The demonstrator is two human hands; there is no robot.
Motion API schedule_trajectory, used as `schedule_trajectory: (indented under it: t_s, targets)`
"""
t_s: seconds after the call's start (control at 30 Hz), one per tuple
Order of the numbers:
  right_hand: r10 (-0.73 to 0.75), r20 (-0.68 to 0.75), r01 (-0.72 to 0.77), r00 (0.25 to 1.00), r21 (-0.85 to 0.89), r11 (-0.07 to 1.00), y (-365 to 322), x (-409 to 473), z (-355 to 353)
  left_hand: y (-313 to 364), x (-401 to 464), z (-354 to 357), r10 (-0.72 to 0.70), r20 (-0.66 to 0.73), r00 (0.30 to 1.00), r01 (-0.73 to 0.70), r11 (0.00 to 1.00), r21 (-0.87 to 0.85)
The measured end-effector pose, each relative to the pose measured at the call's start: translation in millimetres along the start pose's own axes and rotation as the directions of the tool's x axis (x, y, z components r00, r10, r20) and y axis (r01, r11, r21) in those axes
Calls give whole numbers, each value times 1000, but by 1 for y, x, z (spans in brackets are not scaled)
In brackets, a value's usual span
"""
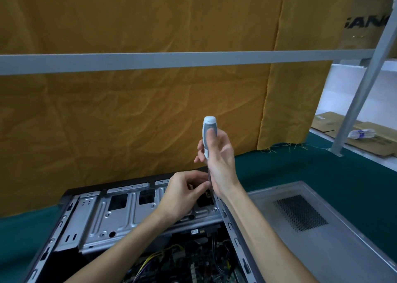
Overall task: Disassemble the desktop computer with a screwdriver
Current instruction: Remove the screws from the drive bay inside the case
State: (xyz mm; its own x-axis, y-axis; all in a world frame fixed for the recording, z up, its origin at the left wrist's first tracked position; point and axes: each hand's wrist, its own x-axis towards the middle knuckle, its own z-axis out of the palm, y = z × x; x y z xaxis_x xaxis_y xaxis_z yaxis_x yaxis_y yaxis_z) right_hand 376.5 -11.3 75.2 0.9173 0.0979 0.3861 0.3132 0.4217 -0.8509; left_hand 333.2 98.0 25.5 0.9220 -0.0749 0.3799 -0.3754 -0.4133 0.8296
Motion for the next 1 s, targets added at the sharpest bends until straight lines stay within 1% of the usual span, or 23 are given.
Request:
schedule_trajectory:
  t_s: [0.07,0.13,0.2,0.3,0.37,0.43,0.53,0.6,0.67,0.73,0.8,0.87,0.93,1.0]
  targets:
    - [-9,-22,9,1000,9,1000,1,-1,0,-2,0,0,-16,-42,999,16,1000,2]
    - [-2,-5,2,1000,4,1000,3,-2,0,-3,1,0,-31,-60,998,31,1000,1]
    - [43,27,-43,999,6,999,4,-2,-1,-3,1,-1,-12,-29,1000,13,1000,26]
    - [108,33,-111,994,78,991,2,0,-1,-3,1,-1,24,34,999,-25,998,53]
    - [68,20,-69,997,72,995,2,0,-2,-3,0,-1,13,28,1000,-13,1000,22]
    - [-11,14,10,1000,28,1000,2,-1,-2,-3,0,0,0,12,1000,0,1000,3]
    - [-64,-5,64,998,-23,998,3,-4,-3,-2,1,1,-8,-20,1000,8,1000,27]
    - [-44,11,44,999,-29,999,3,-5,-3,-2,2,1,-12,-27,1000,13,999,38]
    - [-28,36,28,999,9,1000,3,-5,-2,-3,2,1,-17,-13,1000,18,999,39]
    - [-5,28,4,1000,38,999,3,-5,-1,-3,2,1,-13,13,1000,12,999,44]
    - [53,26,-55,998,56,997,3,-3,-2,-3,2,1,-15,36,999,12,998,60]
    - [121,46,-126,992,113,986,2,-1,-2,-5,3,1,-18,53,998,14,996,85]
    - [104,66,-110,992,111,988,2,1,-1,-6,2,0,-16,68,998,9,995,102]
    - [40,52,-43,998,68,997,2,1,-1,-8,2,-1,-10,71,997,2,994,106]
